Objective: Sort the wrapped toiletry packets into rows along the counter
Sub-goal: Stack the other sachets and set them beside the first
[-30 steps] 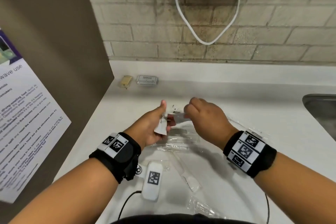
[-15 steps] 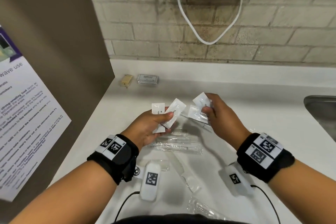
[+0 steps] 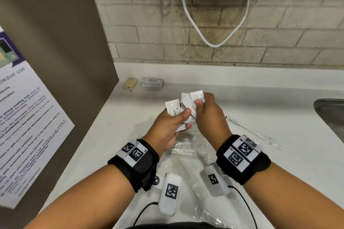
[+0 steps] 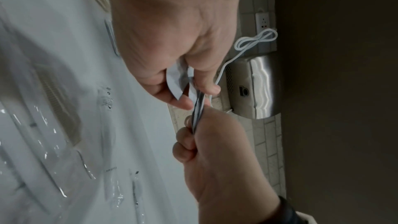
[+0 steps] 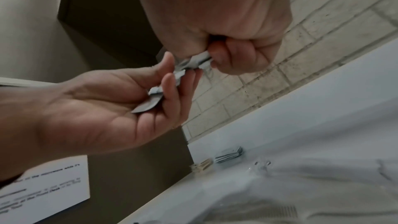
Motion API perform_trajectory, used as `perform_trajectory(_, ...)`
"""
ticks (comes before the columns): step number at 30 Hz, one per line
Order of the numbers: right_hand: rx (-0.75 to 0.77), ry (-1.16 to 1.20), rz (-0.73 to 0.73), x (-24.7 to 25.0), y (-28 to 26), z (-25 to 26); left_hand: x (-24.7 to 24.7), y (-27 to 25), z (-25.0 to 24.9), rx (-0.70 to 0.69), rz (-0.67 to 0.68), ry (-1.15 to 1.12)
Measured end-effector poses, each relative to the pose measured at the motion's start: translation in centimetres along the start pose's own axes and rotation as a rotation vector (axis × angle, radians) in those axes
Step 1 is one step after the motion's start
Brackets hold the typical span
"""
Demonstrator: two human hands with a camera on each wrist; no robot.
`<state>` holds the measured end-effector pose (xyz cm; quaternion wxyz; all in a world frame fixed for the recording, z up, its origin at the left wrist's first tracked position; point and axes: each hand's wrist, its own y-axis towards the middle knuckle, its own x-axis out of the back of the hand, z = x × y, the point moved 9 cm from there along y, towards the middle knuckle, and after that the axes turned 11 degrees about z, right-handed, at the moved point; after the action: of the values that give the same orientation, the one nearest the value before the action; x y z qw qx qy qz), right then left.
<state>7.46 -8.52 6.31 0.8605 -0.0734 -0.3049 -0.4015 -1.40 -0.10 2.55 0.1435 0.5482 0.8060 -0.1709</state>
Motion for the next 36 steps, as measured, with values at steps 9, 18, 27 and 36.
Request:
perform_trajectory(9, -0.059, 0.502, 0.194, -2.1, 0.0, -1.9, 0.6, 0.4, 0.4, 0.006, -0.035, -0.019)
perform_trajectory(18, -0.059, 0.504, 0.344, -1.0, 1.3, -1.9, 1.0, 0.4, 2.9, 0.291, 0.032, -0.113)
perform_trajectory(27, 0.186, -0.179, 0.912, -2.4, -1.1, 4.0, -0.9, -1.0, 3.5, 0.611, 0.395, 0.028)
perform_trajectory(36, 0.484, -0.658, 0.663, -3.7, -1.4, 4.7, -1.9, -1.5, 2.3, 0.496, 0.581, -0.041)
